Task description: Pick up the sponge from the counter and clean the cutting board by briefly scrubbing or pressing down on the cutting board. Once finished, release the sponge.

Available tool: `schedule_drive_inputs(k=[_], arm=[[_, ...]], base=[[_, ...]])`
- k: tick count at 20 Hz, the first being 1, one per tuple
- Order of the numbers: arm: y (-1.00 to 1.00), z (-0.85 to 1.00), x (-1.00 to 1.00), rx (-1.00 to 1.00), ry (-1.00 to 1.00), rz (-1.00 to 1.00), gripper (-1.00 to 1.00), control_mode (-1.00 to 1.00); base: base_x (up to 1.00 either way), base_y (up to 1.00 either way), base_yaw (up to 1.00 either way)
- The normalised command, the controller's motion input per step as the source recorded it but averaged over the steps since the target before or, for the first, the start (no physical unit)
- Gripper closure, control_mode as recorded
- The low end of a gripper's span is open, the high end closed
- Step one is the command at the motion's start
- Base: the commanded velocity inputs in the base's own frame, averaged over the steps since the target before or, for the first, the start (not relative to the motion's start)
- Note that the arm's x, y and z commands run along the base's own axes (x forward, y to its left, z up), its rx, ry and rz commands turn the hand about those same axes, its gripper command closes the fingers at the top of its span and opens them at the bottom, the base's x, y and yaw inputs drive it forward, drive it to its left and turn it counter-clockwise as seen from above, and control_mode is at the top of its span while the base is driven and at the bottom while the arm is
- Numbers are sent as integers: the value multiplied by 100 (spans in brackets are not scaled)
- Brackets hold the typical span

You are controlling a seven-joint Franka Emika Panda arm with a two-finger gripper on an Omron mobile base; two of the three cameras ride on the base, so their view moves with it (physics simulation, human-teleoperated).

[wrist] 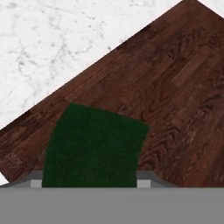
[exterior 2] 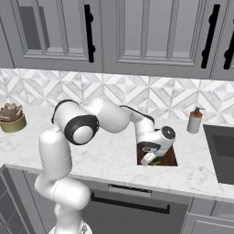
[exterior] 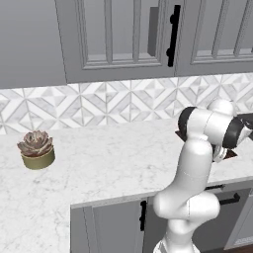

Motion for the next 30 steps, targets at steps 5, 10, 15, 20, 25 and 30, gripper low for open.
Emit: schedule_drive_inputs(k=[5,10,15,20,25,30], arm=[[-56,0,8,-2,-3,3,100,-100],[-44,0,-28,-3,-9,7,100,-100],[-31,2,-2,-7,-5,9,100,-100],[-2,27,37,-13,-1,4,100,-100],[8,37,62,-3,0,10,100,-100],[26,34,41,0,0,15,100,-100]], base=[[0,0,0],[0,0,0],[0,0,0],[0,0,0],[0,0,0],[0,0,0]])
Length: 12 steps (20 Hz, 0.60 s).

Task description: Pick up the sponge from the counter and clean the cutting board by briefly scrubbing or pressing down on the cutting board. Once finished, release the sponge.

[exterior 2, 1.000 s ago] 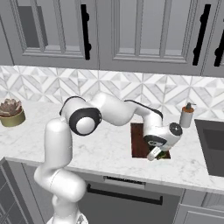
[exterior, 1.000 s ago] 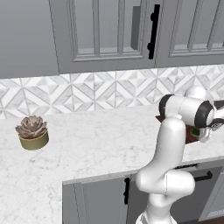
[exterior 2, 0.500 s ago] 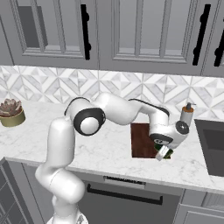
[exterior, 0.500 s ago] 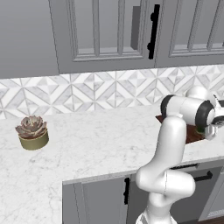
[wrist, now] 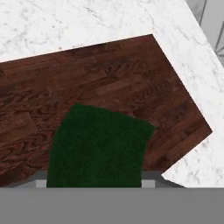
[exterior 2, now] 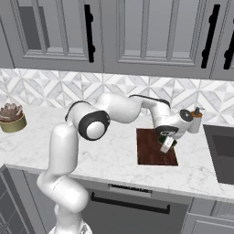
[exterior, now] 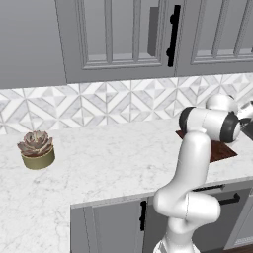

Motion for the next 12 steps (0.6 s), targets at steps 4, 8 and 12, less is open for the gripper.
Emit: schedule_drive_inputs(k=[4,8,12], arm=[[3,9,32,0,0,19,100,-100],[0,-2,57,0,0,21,100,-100],[0,-14,82,0,0,15,100,-100]], base=[[0,0,0],[0,0,0],[0,0,0]])
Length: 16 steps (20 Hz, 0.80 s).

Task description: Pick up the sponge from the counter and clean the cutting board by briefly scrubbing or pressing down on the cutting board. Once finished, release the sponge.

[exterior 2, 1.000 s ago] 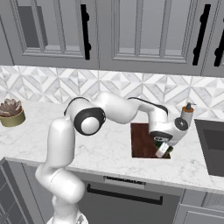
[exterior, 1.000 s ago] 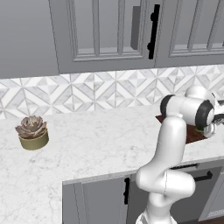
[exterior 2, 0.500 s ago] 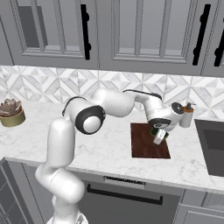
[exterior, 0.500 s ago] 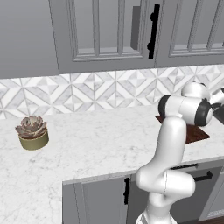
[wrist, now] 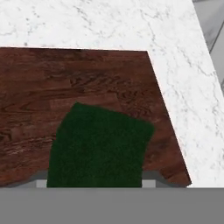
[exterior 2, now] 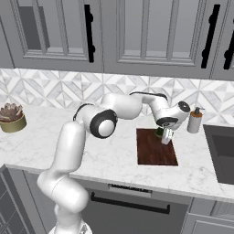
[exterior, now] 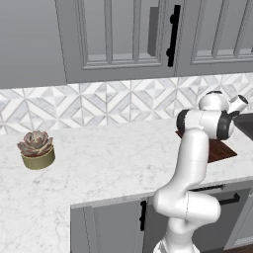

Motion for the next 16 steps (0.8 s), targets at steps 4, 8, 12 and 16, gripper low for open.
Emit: schedule_drive_inputs(k=[4,8,12,16], arm=[[0,-1,71,-1,0,7,100,-100],[0,-2,28,-1,0,7,100,-100],[0,-16,-1,-4,0,13,100,-100],[0,-29,-13,-11,0,19,100,-100]], base=[[0,0,0],[0,0,0],[0,0,0],[0,0,0]])
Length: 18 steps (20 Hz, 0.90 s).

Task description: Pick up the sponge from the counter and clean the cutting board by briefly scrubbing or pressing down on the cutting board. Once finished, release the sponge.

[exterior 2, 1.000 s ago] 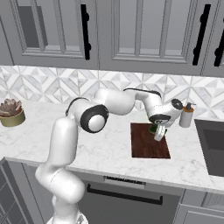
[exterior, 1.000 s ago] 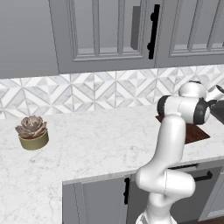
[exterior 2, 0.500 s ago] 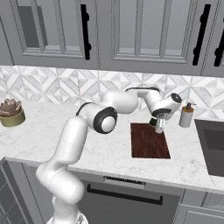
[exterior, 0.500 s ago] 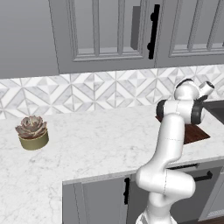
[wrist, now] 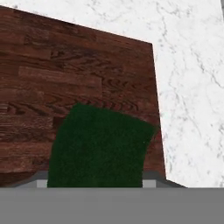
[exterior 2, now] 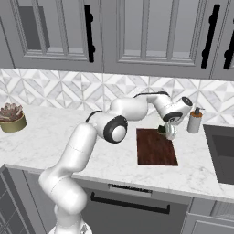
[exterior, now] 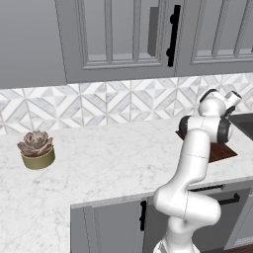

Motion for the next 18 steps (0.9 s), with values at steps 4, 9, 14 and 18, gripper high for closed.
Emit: schedule_drive_inputs(k=[4,9,14,18], arm=[[0,-27,-17,-12,0,19,100,-100],[0,-27,-24,-12,0,18,100,-100],[0,-26,-46,-10,-4,17,100,-100],[0,-26,-67,-8,-7,16,100,-100]], base=[[0,0,0],[0,0,0],[0,0,0],[0,0,0]])
